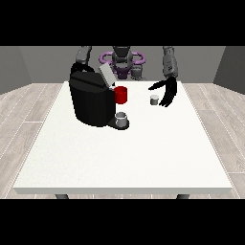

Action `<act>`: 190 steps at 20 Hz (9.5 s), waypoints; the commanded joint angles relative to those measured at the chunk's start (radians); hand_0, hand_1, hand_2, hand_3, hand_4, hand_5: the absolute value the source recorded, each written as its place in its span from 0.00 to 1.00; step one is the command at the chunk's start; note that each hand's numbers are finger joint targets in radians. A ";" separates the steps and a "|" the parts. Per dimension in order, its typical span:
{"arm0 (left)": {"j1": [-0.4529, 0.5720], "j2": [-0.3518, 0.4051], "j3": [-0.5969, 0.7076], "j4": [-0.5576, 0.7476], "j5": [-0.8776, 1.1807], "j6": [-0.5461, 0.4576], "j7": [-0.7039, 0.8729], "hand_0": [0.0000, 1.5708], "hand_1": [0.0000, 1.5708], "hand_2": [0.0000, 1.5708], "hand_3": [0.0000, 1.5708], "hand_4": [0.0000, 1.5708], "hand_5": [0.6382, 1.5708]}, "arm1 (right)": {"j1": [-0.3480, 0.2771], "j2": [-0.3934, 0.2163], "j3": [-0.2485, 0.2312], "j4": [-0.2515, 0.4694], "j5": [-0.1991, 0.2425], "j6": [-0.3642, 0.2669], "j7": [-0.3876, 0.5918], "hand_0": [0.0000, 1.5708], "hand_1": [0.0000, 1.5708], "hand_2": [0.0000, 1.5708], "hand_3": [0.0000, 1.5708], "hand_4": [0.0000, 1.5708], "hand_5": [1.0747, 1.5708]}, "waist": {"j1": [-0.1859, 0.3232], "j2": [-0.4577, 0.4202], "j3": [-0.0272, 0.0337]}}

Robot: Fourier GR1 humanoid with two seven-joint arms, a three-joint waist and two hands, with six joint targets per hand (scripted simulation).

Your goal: Insert the coffee pod into the coffee machine and close the lid

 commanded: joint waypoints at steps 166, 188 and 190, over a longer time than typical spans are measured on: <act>-0.348 -0.190 0.295 0.141 0.006 -0.193 -0.122 0.00 0.00 0.00 0.00 0.00 1.00 | 0.063 -0.075 -0.169 0.202 -0.123 -0.002 -0.089 0.00 0.00 0.00 0.00 0.28 1.00 | 0.119 -0.291 0.0003; -0.062 -0.302 0.268 -0.094 0.198 -0.259 -0.080 0.00 0.00 0.00 0.00 0.13 1.00 | -0.085 -0.173 -0.050 0.026 -0.082 0.173 0.025 0.00 0.00 0.00 0.00 0.00 1.00 | 0.257 -0.305 0.0008; -0.005 -0.302 0.247 -0.146 0.205 -0.239 -0.055 0.00 0.00 0.00 0.00 0.07 1.00 | -0.121 -0.161 -0.011 -0.023 -0.053 0.159 0.098 0.00 0.00 0.00 0.00 0.15 1.00 | 0.226 -0.317 0.0004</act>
